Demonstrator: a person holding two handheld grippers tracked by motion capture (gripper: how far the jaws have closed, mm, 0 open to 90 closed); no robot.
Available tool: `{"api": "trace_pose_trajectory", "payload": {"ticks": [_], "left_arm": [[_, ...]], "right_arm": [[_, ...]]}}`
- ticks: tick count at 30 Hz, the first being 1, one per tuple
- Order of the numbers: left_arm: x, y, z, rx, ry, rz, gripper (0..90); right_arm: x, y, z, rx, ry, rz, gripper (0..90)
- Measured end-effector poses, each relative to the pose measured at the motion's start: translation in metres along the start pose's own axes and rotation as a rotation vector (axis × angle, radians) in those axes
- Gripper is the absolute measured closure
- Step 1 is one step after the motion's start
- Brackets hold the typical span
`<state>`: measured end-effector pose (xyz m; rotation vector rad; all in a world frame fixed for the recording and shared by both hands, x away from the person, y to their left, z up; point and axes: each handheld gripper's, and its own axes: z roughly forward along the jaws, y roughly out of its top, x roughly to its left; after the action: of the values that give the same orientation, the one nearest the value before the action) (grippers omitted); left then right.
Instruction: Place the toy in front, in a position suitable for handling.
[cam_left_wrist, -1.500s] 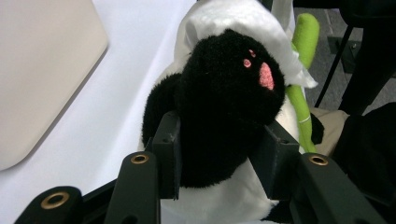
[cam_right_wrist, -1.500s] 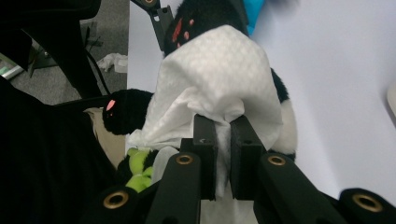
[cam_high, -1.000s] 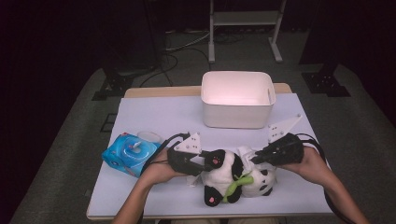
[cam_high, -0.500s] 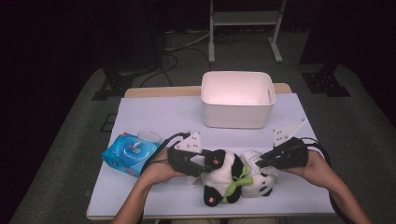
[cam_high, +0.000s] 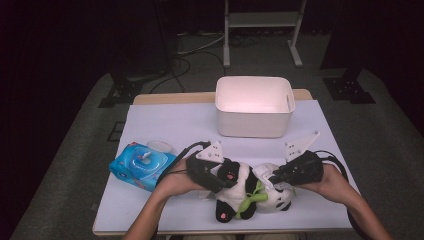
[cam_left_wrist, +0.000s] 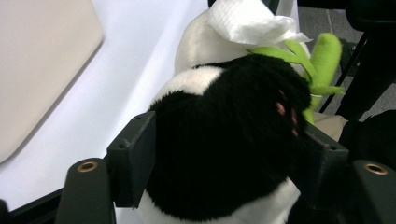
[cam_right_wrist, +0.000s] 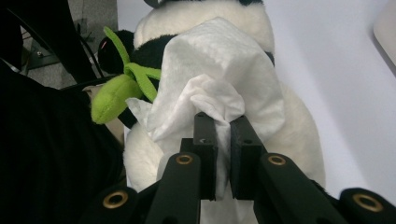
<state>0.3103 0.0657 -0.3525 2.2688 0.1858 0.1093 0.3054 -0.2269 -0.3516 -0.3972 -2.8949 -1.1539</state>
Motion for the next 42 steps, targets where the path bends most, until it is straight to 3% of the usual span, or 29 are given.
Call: {"api": "trace_pose_trajectory", "payload": {"ticks": [7, 17, 23, 26, 29, 35, 38, 42], "left_arm": [[0.002, 0.003, 0.003, 0.011, -0.017, -0.009, 27.9], [0.001, 0.007, 0.010, 0.027, -0.010, -0.013, 26.3], [0.005, 0.013, 0.007, 0.018, 0.023, 0.015, 51.8], [0.014, 0.020, 0.007, 0.014, 0.024, 0.028, 54.9], [0.020, 0.034, 0.004, -0.004, 0.031, 0.045, 56.4], [0.034, 0.054, -0.001, 0.025, 0.063, 0.106, 56.8], [0.038, 0.049, 0.000, 0.032, 0.060, 0.103, 56.6], [0.038, 0.035, -0.002, 0.018, 0.036, 0.052, 54.2]], "right_arm": [[0.001, -0.002, -0.001, -0.006, 0.005, 0.005, 82.3], [0.003, -0.003, -0.001, -0.015, -0.003, 0.005, 82.3], [-0.005, -0.005, -0.009, -0.040, -0.013, 0.019, 82.0], [-0.015, -0.003, -0.018, -0.057, -0.006, 0.047, 82.3], [-0.021, 0.001, -0.022, -0.063, -0.008, 0.045, 82.0], [-0.033, 0.013, -0.024, -0.055, -0.015, 0.035, 82.1], [-0.035, 0.017, -0.016, -0.032, -0.011, 0.035, 82.1], [-0.032, 0.017, 0.000, -0.005, -0.011, 0.030, 82.1]]}}
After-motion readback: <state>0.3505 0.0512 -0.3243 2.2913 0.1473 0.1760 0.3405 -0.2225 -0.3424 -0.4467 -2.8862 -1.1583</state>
